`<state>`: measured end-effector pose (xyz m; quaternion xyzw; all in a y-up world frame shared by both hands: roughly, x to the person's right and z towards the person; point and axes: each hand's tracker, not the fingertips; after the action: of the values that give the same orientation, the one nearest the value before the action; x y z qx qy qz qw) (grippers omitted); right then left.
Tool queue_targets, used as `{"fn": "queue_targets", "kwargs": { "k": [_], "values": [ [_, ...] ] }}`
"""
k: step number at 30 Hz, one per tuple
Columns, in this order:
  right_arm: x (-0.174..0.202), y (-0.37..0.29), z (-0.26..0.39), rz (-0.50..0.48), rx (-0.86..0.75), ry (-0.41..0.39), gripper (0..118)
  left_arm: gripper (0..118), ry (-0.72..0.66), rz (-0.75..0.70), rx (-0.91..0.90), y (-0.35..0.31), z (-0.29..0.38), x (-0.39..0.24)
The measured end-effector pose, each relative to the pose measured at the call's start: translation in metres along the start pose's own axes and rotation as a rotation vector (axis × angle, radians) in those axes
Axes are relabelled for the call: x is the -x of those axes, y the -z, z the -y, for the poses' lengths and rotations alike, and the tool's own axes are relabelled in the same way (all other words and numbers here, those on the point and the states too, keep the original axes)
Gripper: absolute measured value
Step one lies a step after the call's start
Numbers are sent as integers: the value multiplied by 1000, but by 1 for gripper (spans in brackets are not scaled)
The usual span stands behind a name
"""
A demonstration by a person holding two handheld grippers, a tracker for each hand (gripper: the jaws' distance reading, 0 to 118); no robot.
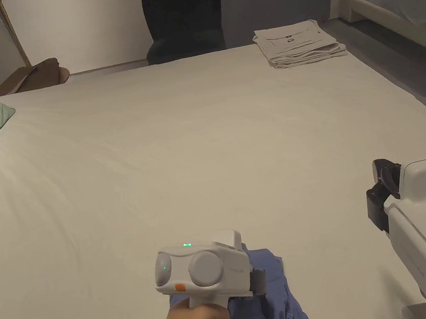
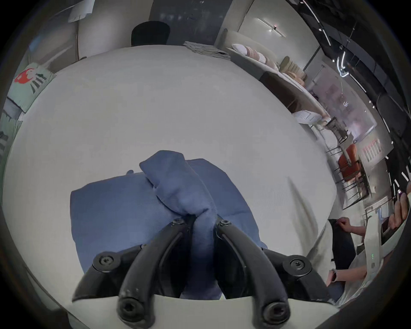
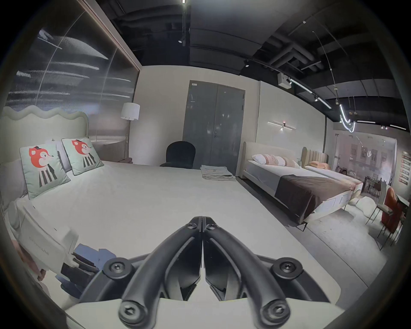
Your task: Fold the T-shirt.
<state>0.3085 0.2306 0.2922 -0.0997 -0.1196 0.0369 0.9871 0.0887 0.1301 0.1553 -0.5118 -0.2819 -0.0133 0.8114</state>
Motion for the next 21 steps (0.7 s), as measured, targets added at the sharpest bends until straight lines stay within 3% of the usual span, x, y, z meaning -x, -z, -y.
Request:
{"fn": "queue_targets", "kwargs": {
  "k": [2, 3, 5, 6, 7, 8, 9, 14, 18, 20, 21],
  "values": [
    [0, 0, 1, 2, 4, 3, 0, 18, 37, -14, 7, 5, 0, -5],
    [1, 1, 1, 0, 5, 4, 0, 30, 30, -14, 9, 7, 0, -6],
    [1, 1, 1, -1, 7, 7, 0, 76, -7, 36, 13, 7, -1, -6],
    [2, 1, 1, -4, 8, 6, 0, 76, -25, 91, 5, 5, -1, -8],
    [2, 1, 1, -4, 7, 4, 0, 83, -32, 122, -4, 2, -1, -10],
    [3, 1, 1, -5, 8, 2, 0, 101, -30, 136, -27, -2, -1, -12],
    [3, 1, 1, -6, 8, 0, 0, 111, -37, 156, -78, -10, -1, -14],
    [3, 2, -2, -4, 3, 1, 0, 109, -10, 116, -266, -49, -5, -11],
    [6, 1, -5, -10, -4, -3, 0, 108, 34, -35, -489, -79, 4, -2],
    [8, 0, -5, -14, -7, -4, 0, 103, 49, -121, -559, -86, 10, 3],
    [9, 0, -6, -16, -7, -4, 0, 93, 48, -151, -578, -89, 13, 6]
  ]
}}
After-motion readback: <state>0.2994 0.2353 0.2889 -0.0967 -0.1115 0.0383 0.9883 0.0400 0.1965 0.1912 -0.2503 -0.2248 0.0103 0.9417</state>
